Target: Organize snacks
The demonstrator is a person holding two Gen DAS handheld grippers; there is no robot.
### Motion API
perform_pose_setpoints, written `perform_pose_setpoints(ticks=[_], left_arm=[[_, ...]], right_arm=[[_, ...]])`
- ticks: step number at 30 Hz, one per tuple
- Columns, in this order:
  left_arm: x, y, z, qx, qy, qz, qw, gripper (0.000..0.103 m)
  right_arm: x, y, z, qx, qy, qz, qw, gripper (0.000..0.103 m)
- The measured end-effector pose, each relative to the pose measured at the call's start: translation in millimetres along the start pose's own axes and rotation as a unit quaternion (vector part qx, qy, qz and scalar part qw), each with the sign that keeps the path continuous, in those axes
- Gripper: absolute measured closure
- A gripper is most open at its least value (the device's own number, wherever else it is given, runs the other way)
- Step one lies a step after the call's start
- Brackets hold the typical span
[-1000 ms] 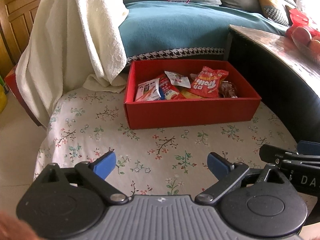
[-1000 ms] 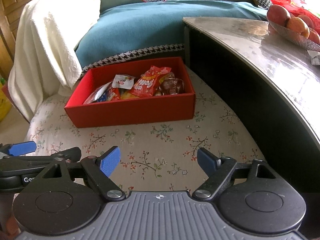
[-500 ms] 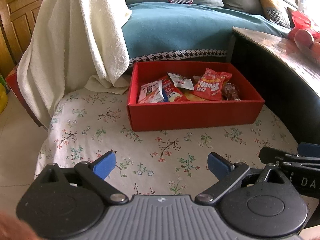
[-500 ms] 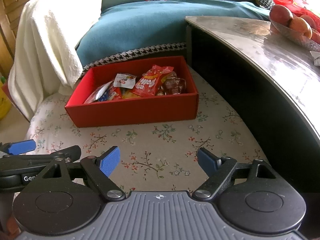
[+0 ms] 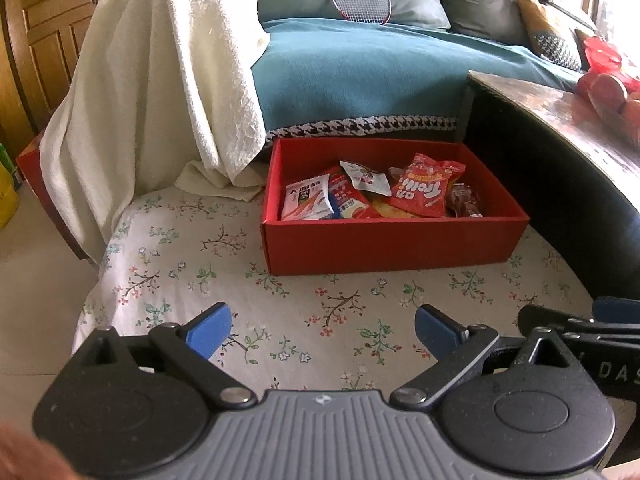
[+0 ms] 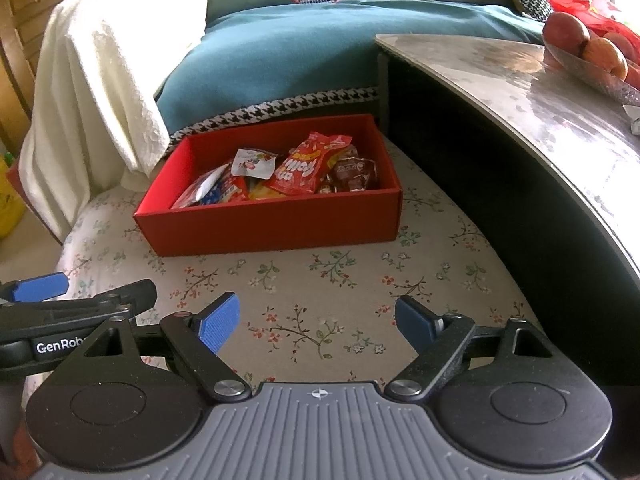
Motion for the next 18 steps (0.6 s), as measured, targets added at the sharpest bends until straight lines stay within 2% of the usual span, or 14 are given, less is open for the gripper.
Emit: perform_pose_setpoints(ticks=[18], left_arm=[[-6.7,2.0,-5.2,0.009,-0.012,-0.012,0.9998,0.009]], right_arm=[[-3.2,1.6,4.9,-0.005,0.010,-0.006,1.000,0.007]])
Point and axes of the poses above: each gripper's, at about its wrist camera, not at the fingertips, and x roughly against the way its jaws point, z to its right, y to its underside, the point moved 5 cm from there along -x, roughly the way its jaws point, and after that the axes turned 14 degrees about -z, right-handed, at the moved point
